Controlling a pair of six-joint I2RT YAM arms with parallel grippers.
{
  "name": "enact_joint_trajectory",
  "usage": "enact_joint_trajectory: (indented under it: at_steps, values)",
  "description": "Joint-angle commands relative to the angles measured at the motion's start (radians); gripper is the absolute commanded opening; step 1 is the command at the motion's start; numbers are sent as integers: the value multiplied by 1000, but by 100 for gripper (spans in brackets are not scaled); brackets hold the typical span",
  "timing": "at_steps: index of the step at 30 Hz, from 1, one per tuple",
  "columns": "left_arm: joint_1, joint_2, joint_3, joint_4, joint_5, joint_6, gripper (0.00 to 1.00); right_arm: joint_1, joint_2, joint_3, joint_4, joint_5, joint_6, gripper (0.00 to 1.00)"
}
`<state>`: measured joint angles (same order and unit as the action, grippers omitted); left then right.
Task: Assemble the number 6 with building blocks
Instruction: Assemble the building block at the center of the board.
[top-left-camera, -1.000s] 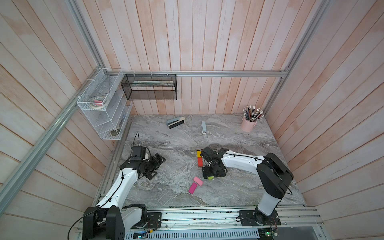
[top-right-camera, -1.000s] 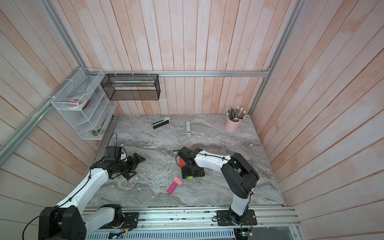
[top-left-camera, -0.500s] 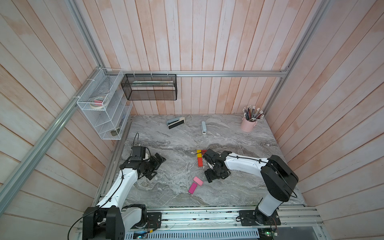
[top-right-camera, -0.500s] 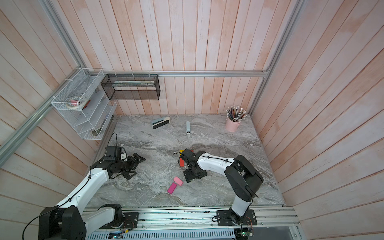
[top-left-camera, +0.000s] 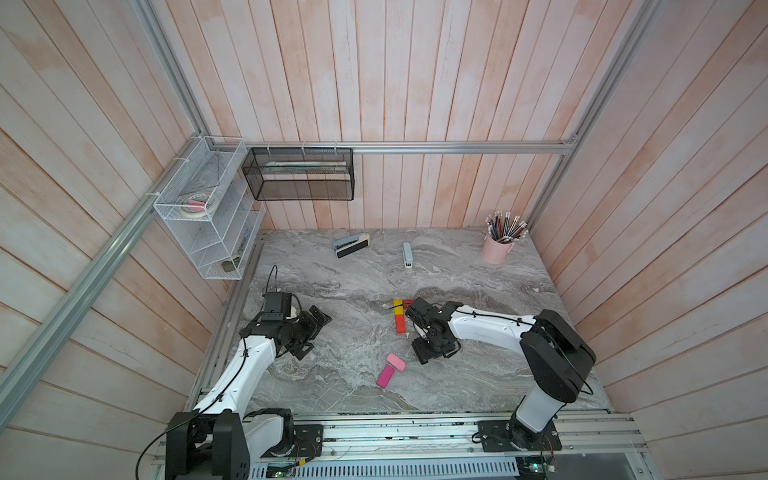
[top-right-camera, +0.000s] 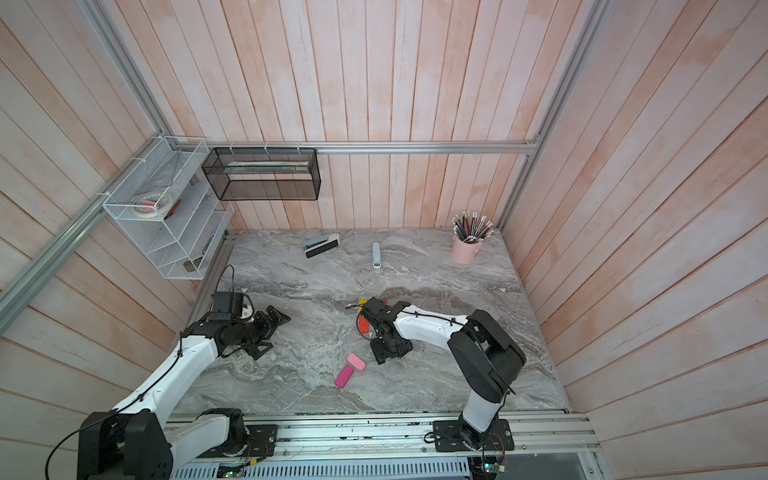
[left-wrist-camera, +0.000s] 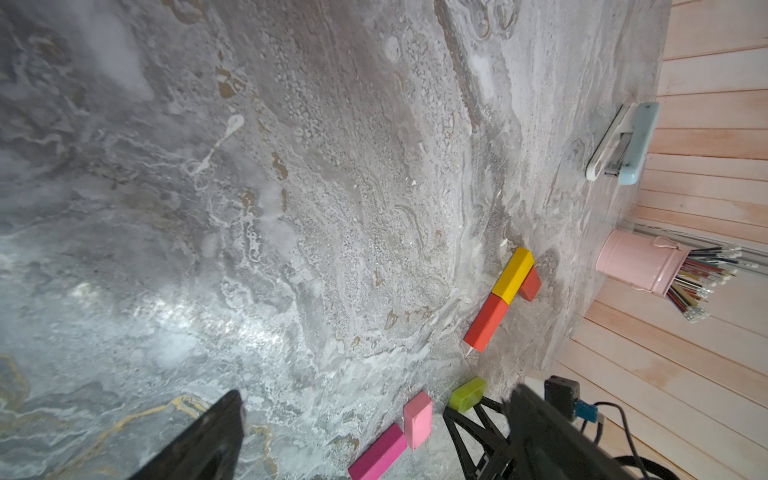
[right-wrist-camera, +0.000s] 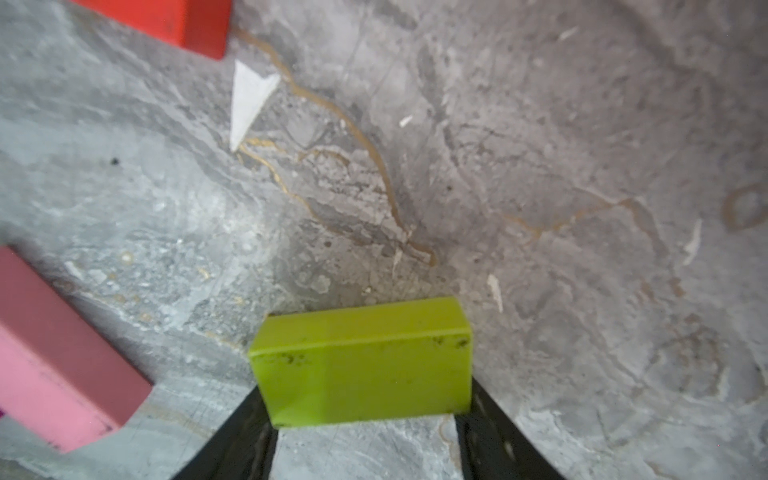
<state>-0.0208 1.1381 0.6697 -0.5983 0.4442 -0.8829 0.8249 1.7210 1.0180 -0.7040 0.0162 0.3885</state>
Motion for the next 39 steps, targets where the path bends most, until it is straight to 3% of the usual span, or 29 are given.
enact_joint_trajectory:
  at_steps: [1, 9, 19, 29, 39]
  values:
    - [-4, 9, 24, -5, -17, 15, 100, 3, 18, 21, 21, -5, 20, 67]
    - [-4, 80, 99, -46, -25, 54, 100, 2, 38, 120, -31, -2, 155, 67]
    - [-5, 158, 201, -106, -21, 198, 100, 6, 146, 221, -55, -74, 302, 67]
    - [-22, 160, 192, -52, 14, 208, 100, 17, 219, 336, -120, -97, 368, 67]
    - [-33, 178, 193, -19, 23, 205, 100, 14, 210, 323, -192, -111, 381, 67]
